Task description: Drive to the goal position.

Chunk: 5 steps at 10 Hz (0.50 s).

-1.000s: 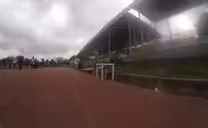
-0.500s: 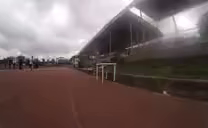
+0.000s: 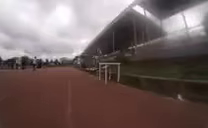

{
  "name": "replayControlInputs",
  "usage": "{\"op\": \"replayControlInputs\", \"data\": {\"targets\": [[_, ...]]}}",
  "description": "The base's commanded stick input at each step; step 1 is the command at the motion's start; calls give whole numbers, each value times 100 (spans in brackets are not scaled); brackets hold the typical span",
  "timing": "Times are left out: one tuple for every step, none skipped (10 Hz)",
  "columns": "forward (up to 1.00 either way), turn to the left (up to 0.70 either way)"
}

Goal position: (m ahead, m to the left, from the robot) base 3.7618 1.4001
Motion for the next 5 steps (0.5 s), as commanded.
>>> {"op": "replayControlInputs", "data": {"targets": [[70, 0], [70, 0], [70, 5], [70, 27], [70, 35]]}}
